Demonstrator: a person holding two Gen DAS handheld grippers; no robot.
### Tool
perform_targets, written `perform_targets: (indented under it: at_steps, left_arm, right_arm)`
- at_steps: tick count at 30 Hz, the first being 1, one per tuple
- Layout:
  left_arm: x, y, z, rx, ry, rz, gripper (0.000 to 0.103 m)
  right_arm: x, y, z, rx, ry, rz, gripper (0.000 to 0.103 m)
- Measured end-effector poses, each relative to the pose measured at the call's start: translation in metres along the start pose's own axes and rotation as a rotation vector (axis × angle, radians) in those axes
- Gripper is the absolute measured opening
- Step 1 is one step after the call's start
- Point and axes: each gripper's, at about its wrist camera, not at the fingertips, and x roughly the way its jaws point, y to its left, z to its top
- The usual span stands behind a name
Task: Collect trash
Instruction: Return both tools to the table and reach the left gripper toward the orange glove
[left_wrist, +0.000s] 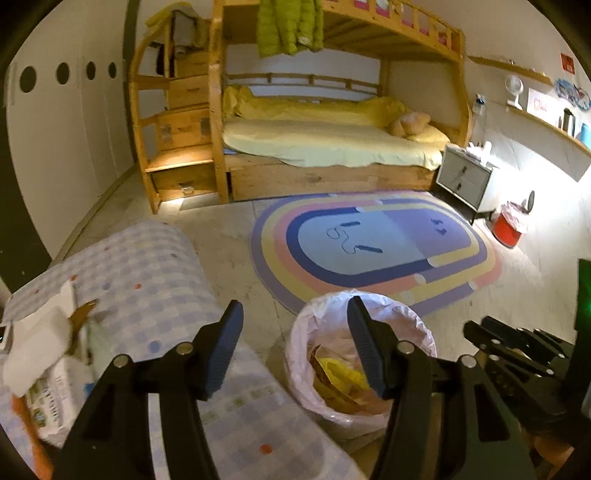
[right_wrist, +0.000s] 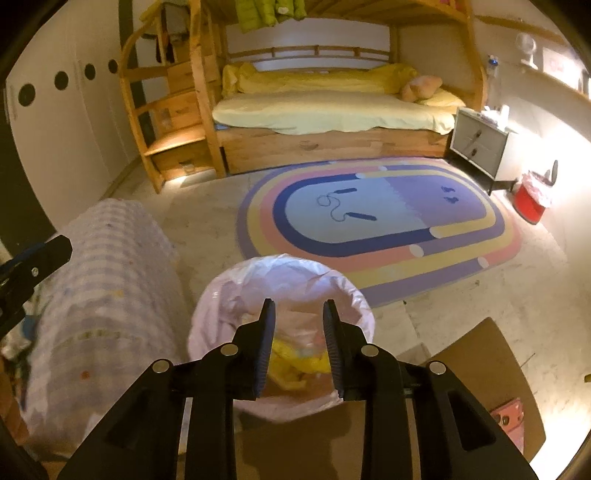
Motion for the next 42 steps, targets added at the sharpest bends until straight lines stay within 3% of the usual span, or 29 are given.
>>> perform_targets:
  at_steps: [15, 27, 34, 42]
  left_arm:
    - [-0.108, 0.071, -0.055, -0.077, -0.023, 0.038, 0.057]
    - [-0.172, 0.174, -0.106, -0.214, -0.034, 0.245, 0.066]
    - [-0.176, 0.213, -0.127, -0.339, -0.005, 0.304, 0.066]
    - [-0.138, 0.208, -0.120, -0.334, 0.058, 0.278, 0.066]
  right_arm:
    - [-0.092, 0.080, -0.011, -0.147, -0.072, 0.193, 0.029]
    - [-0.113, 0.178, -0.024, -0.315, -0.069, 0.371, 0.038]
    - [-0.109, 0.213, -0.029, -0.361, -0.071, 0.419, 0.038]
    - [-0.093, 0.221, -0.030, -0.386, -0.056, 0.408, 0.038]
